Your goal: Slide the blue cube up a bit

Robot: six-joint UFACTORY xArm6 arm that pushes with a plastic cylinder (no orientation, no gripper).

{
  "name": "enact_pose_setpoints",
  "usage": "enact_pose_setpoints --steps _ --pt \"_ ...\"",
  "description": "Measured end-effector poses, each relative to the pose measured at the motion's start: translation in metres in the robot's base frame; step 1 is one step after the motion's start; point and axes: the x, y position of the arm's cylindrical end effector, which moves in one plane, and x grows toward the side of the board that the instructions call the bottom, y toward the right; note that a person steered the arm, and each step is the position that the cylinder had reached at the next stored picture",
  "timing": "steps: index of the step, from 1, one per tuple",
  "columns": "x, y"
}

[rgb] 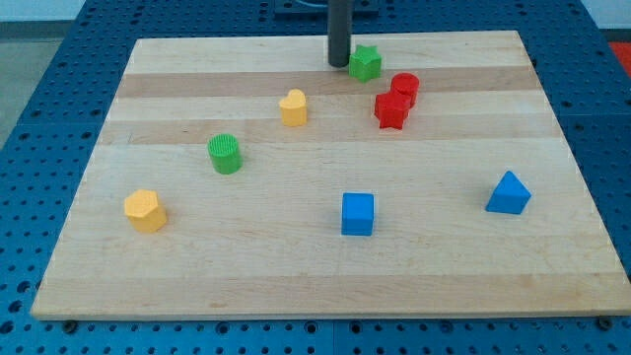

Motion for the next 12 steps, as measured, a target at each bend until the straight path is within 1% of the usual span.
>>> enact_pose_setpoints --steps 1,2,4,5,6,7,8,9,10,12 --pt "0.006 -0.033" --pt "0.026 -0.090" --pt "0.136 -0.257" --pt "0.179 -0.307" --pt "0.234 -0.305" --pt "0.241 -0.256" --pt "0.277 -0.247" --pt "0.289 -0.203" --pt "0.289 -0.145" --pt "0.281 -0.062"
